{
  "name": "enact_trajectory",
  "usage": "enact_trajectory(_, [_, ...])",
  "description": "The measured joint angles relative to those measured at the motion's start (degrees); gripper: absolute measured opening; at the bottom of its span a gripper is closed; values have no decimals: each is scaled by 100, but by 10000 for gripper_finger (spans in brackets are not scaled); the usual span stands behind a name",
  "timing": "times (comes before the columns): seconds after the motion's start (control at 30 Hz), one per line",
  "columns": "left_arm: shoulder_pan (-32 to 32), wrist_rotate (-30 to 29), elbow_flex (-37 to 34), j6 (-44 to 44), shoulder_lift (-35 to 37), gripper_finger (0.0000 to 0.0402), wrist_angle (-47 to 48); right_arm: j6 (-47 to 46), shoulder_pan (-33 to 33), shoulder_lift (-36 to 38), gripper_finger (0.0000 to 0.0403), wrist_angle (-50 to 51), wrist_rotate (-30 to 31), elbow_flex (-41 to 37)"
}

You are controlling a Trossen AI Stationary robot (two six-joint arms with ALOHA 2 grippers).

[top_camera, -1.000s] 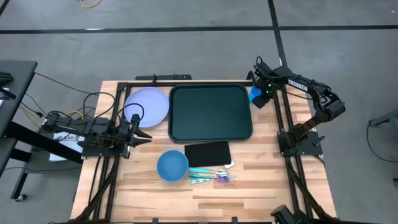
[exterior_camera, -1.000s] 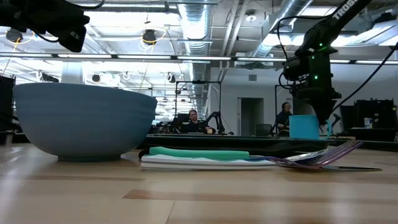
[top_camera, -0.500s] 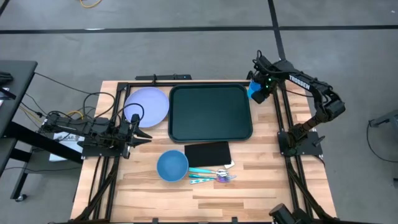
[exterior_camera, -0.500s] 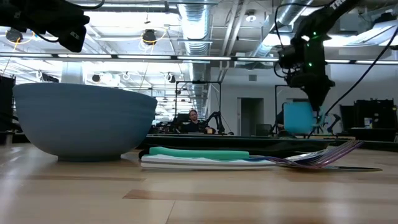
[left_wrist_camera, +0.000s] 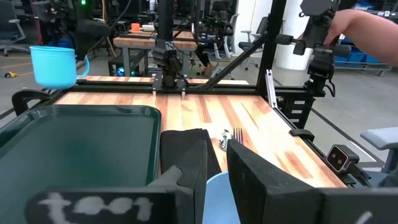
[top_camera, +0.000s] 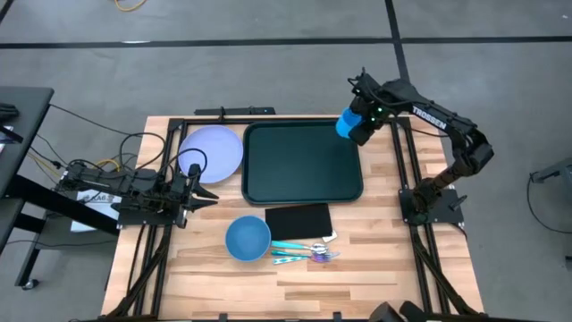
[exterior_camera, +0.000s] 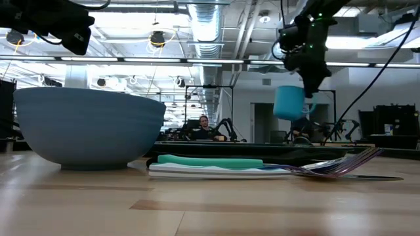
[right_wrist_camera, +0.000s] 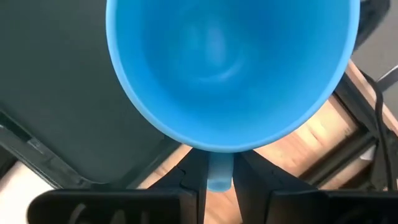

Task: Set up tray
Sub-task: Put the blue mug on the black tray

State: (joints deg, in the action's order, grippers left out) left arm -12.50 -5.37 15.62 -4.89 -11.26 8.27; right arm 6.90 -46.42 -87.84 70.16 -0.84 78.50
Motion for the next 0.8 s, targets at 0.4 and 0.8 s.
enact_trajectory(0.4, [1, 0, 0, -18, 1, 52, -2, 112, 114, -1344, 54, 143, 91, 818])
enact_trajectory(0.8, [1, 0, 0, -37, 1, 52, 0, 167, 93, -2017, 54, 73, 164, 912])
